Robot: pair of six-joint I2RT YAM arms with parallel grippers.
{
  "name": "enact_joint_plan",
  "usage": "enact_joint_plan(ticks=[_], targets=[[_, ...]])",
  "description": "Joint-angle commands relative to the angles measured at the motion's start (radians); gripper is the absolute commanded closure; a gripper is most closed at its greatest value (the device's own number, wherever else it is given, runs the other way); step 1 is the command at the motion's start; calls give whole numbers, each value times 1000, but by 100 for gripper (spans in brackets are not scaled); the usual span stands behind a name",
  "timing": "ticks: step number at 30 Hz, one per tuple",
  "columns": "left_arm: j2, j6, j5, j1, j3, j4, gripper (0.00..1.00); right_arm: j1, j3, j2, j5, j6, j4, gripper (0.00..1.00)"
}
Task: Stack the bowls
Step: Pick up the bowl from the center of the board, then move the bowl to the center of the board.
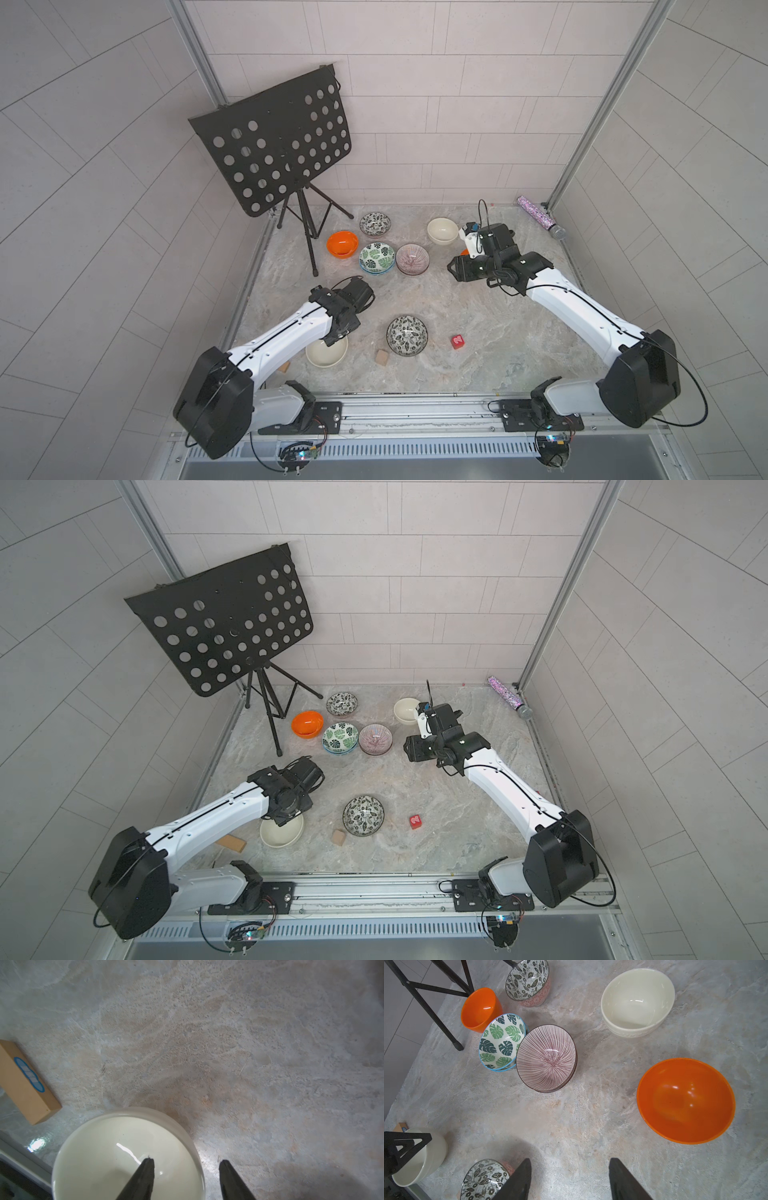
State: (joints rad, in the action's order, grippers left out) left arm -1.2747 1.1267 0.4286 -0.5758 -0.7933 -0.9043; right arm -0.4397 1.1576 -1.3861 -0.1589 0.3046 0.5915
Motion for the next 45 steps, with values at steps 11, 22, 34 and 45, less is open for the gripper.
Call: enact_joint_plan(ticks=[11, 22, 34, 45], targets=[[-80, -33, -116, 20, 50, 70, 87, 152, 221, -202, 31, 69, -9, 38], [-65, -99, -122, 21, -14, 65, 100, 265, 728, -719, 74, 61, 135, 40], [-72, -245, -48, 20, -240, -3, 100, 259, 979, -955, -4, 46, 198, 52], [-48, -312, -7, 19, -313, -22, 100, 257, 1045, -1030, -12, 47, 240, 72]])
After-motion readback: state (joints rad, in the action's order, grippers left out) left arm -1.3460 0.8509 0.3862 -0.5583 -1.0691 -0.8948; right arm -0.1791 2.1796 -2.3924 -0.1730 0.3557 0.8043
